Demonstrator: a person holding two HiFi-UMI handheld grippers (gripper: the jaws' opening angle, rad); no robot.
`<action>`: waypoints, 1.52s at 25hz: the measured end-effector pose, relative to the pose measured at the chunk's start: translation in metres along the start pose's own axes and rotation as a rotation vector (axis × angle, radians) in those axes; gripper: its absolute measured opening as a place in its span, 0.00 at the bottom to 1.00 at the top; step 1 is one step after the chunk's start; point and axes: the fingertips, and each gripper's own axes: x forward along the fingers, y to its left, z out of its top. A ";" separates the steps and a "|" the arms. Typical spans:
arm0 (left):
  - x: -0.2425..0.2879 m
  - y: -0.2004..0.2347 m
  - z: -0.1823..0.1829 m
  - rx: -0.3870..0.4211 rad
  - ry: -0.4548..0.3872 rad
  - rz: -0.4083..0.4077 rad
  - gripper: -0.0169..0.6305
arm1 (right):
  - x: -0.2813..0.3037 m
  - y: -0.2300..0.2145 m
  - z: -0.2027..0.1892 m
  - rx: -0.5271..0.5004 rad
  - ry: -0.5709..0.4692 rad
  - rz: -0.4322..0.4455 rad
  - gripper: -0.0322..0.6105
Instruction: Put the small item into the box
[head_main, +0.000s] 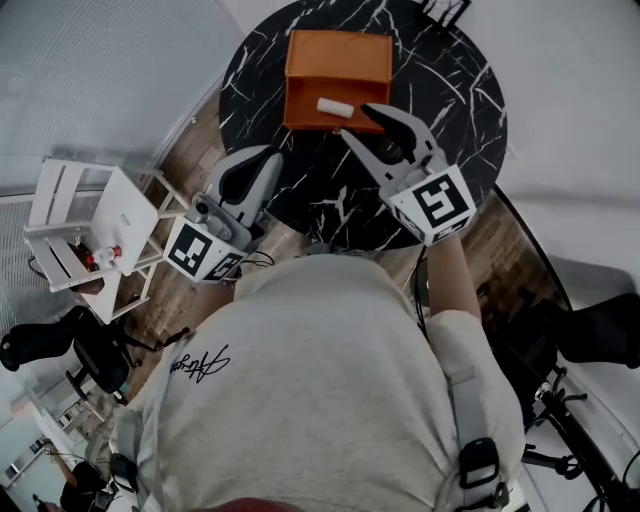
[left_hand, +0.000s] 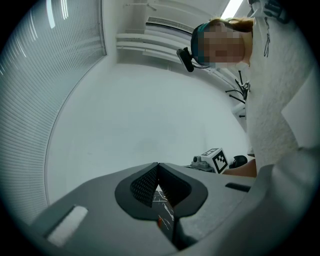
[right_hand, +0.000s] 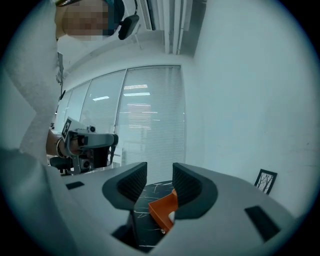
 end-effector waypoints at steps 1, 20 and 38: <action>0.000 0.000 0.000 0.000 0.000 -0.001 0.03 | -0.001 0.001 0.001 -0.015 -0.003 -0.005 0.30; 0.009 -0.003 -0.003 -0.007 -0.001 -0.025 0.03 | -0.015 0.011 0.002 0.003 -0.041 -0.037 0.21; 0.012 -0.009 0.001 -0.002 -0.011 -0.043 0.03 | -0.022 0.021 0.009 0.051 -0.090 -0.045 0.09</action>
